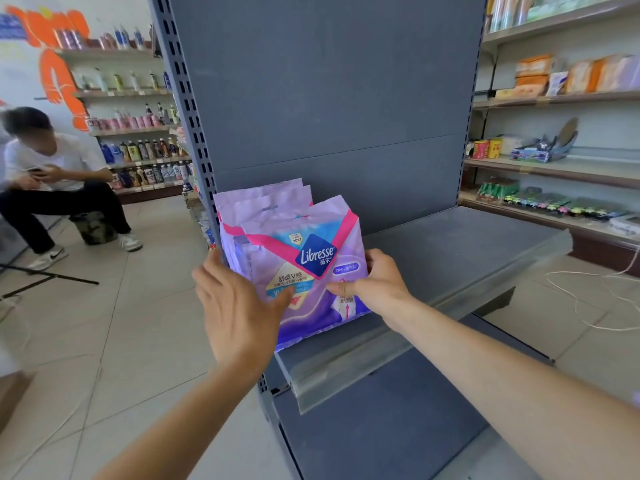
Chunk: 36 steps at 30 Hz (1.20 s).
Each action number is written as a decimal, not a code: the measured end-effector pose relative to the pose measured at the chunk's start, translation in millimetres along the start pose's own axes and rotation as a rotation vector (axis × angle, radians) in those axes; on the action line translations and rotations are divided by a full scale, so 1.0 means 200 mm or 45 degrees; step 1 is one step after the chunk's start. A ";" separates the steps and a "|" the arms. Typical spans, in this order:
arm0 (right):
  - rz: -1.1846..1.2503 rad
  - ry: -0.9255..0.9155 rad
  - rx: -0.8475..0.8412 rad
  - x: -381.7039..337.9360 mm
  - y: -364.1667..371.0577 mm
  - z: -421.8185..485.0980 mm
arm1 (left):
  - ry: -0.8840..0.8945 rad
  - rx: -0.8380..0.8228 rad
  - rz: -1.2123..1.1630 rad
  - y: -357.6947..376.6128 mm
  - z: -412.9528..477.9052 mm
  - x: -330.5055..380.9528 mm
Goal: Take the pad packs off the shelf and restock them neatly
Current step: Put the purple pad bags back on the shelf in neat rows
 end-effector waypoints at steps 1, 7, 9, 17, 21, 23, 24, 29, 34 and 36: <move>-0.041 -0.025 0.026 0.00 -0.01 -0.01 | 0.184 0.063 0.158 -0.01 0.00 0.04; -0.456 -0.194 0.080 -0.12 -0.08 -0.12 | 0.841 -0.103 0.616 0.08 -0.09 0.19; -0.698 -0.261 0.057 -0.17 -0.11 -0.18 | 0.848 -0.189 0.615 0.10 -0.13 0.23; -1.300 -0.233 -0.087 -0.17 -0.54 -0.54 | 0.842 -0.449 0.555 0.16 -0.37 0.55; -1.388 -0.081 -0.020 -0.08 -0.93 -0.78 | 0.857 -0.700 0.438 0.29 -0.61 0.81; -1.443 0.023 0.012 0.00 -1.15 -0.93 | 0.925 -0.796 0.378 0.37 -0.76 0.97; -1.465 0.087 0.027 0.04 -1.27 -1.00 | 0.959 -0.848 0.349 0.42 -0.85 1.05; -1.420 0.412 0.195 0.22 -1.76 -1.43 | 1.146 -1.086 0.298 0.64 -1.26 1.39; -1.274 0.637 0.274 0.46 -1.94 -1.71 | 1.080 -1.441 0.182 0.84 -1.51 1.54; -1.126 0.712 0.331 0.58 -1.96 -1.73 | 1.003 -1.528 0.155 0.93 -1.56 1.54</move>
Point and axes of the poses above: each hand's wrist, its own z-axis towards the middle knuckle, its own y-axis out of the palm, x = y × z, the point moved 5 cm from there along z, towards the middle knuckle, and after that the axes turned 2 degrees about z, right-handed, at the moved point
